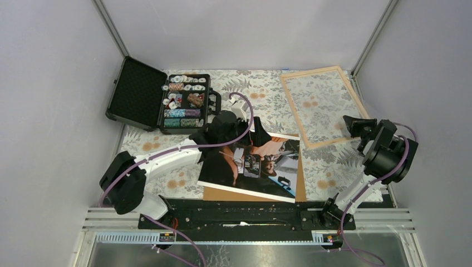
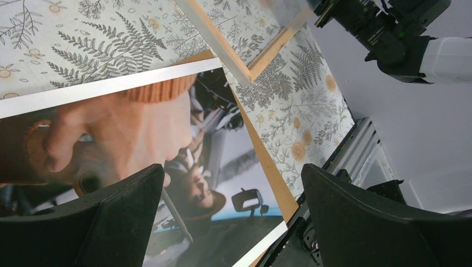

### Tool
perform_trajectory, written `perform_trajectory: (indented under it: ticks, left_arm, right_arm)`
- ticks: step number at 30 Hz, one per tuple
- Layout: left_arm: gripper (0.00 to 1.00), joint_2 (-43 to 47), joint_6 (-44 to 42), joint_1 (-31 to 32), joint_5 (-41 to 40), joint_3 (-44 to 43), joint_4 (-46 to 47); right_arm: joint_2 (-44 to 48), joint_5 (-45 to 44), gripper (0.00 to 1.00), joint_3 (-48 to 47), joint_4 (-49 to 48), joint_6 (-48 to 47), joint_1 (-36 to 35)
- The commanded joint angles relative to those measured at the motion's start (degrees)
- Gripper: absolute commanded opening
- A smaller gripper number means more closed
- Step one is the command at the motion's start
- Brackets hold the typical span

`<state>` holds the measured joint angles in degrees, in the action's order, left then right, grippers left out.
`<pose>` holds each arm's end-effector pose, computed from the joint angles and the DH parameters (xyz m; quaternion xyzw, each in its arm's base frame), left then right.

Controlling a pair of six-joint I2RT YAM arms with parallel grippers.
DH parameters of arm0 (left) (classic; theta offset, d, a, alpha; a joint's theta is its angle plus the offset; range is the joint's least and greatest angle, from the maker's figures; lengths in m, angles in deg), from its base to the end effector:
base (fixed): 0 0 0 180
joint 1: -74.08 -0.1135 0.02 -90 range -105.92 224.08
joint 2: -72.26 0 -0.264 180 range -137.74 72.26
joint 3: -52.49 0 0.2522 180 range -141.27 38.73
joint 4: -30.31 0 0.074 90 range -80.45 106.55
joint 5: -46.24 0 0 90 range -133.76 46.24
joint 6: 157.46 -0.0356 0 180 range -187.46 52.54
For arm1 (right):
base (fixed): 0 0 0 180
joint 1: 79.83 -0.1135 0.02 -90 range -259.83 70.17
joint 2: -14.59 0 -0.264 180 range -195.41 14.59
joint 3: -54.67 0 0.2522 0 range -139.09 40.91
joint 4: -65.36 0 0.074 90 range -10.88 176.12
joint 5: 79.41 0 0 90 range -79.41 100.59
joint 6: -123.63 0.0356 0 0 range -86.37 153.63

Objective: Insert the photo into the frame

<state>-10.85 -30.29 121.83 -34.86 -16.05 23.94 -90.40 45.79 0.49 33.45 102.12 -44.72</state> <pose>0.2207 -0.2512 0.2731 0.1195 0.8138 -0.4287 0.3738 0.2942 -0.1817 0.1397 0.5007 0.6177 0.3948 0.4602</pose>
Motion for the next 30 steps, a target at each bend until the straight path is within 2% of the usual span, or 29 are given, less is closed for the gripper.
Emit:
perform_trajectory:
  ticks: [1, 6, 19, 30]
  left_arm:
    - [0.99, -2.09, -0.91, 0.24, 0.92, -3.03, 1.89]
    - [0.99, -3.02, -2.72, 0.21, -0.68, -3.57, 0.84]
    - [0.99, -3.53, -3.43, 0.24, -1.34, -3.75, 0.58]
    - [0.99, -3.22, -2.87, 0.22, -0.73, -3.52, 0.85]
  right_arm:
    - [-1.65, 3.72, 0.0, -0.84, -8.44, 6.87, 1.42]
    - [-1.98, 4.59, 0.0, -0.43, -9.96, 8.67, 1.74]
    - [-4.66, 5.73, 0.0, 0.07, -22.74, 19.99, 2.39]
    - [-3.73, 4.54, 0.0, -0.38, -22.29, 19.59, 1.81]
